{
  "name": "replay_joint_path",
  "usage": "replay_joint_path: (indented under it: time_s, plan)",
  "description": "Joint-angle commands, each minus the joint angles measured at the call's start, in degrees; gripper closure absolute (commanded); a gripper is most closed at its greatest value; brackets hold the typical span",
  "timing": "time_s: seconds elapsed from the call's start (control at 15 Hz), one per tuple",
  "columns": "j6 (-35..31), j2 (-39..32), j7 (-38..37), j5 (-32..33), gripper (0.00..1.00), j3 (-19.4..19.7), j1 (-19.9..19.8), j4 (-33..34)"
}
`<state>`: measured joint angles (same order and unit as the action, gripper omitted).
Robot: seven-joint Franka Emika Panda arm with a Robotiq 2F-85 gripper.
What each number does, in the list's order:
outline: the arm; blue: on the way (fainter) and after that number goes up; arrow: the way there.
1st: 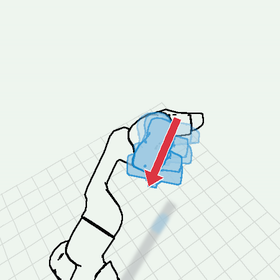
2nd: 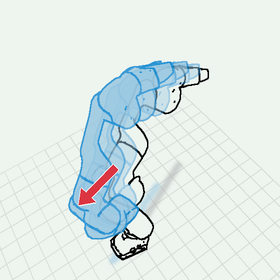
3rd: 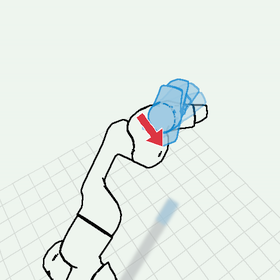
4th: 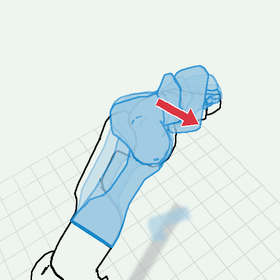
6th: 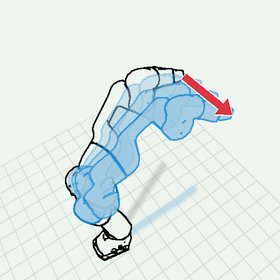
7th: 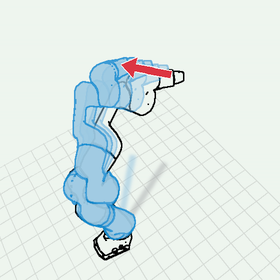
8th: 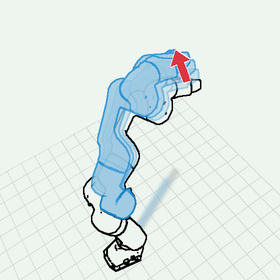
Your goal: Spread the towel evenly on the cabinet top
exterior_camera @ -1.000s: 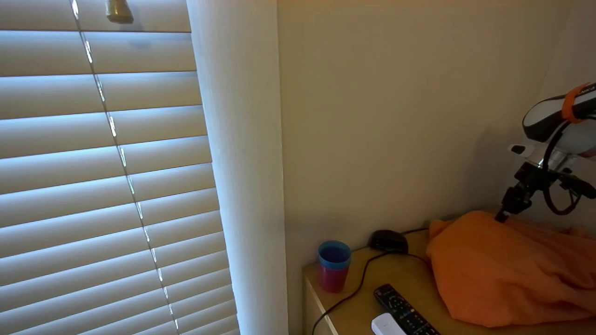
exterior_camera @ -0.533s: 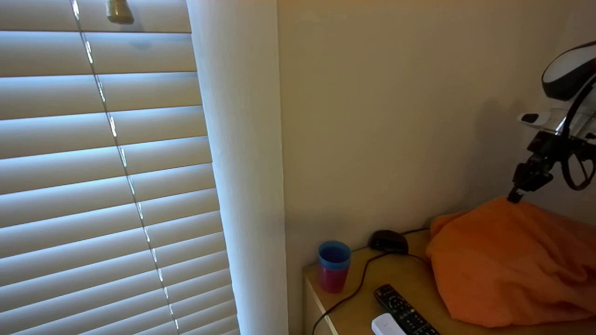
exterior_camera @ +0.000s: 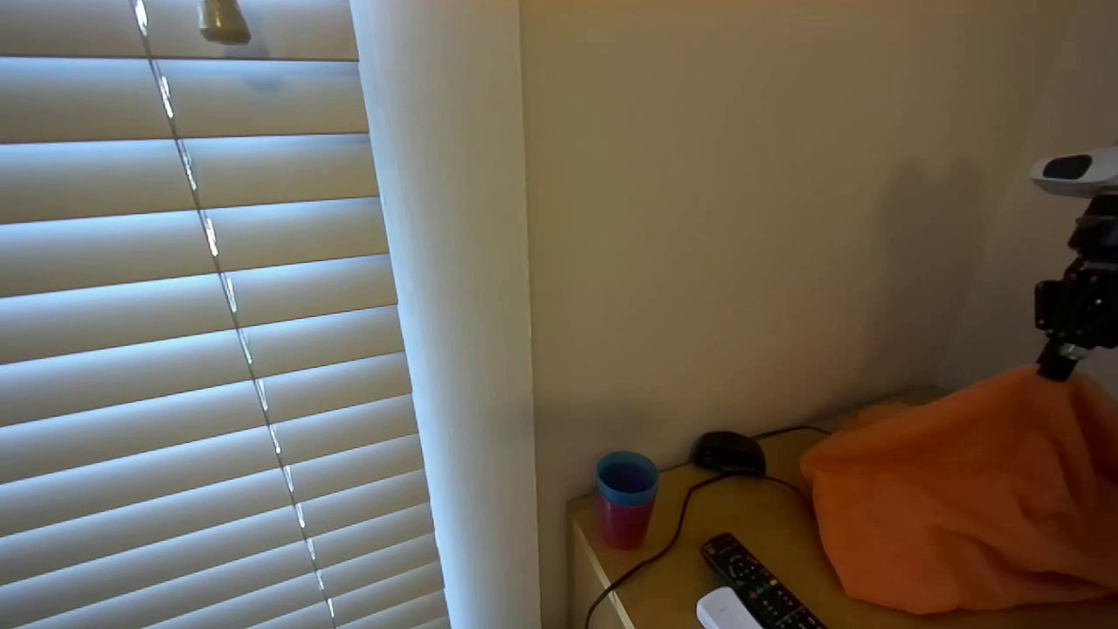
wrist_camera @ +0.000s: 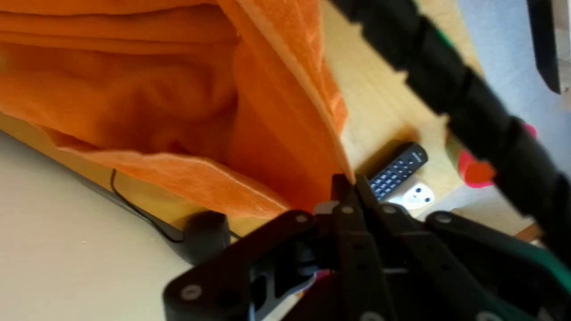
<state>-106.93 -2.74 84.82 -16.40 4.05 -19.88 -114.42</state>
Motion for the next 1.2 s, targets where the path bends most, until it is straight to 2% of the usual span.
replay_joint_path:
  time_s: [0.0, 0.2, 0.47, 0.53, 0.73, 0.8, 0.87, 0.93, 1.07, 1.13]
  plan:
    - [0.9, 14.0, 0.6, 2.9, 0.99, 2.8, 4.0, -13.1]
    - [-1.5, 23.7, -3.3, 4.1, 0.99, 3.4, 6.6, -22.3]
    - [-0.4, 36.1, -11.4, 4.6, 0.99, 2.6, 9.6, -33.6]
    - [0.0, 39.1, -12.4, 3.5, 0.99, -0.4, 7.3, -36.4]
    - [1.0, 48.1, -19.2, 2.4, 0.99, -3.6, 7.3, -45.2]
    - [0.9, 51.0, -23.7, 3.9, 0.99, -0.9, 11.4, -48.3]
    - [1.4, 53.8, -27.2, 3.6, 0.72, -1.3, 11.8, -51.0]
    - [4.8, 50.5, -31.0, 3.9, 0.71, -0.7, 12.5, -44.2]
    - [4.8, 55.1, -38.9, 4.1, 0.58, -0.7, 13.2, -45.5]
    - [5.3, 56.6, -38.6, 1.3, 0.51, -5.3, 8.0, -44.8]
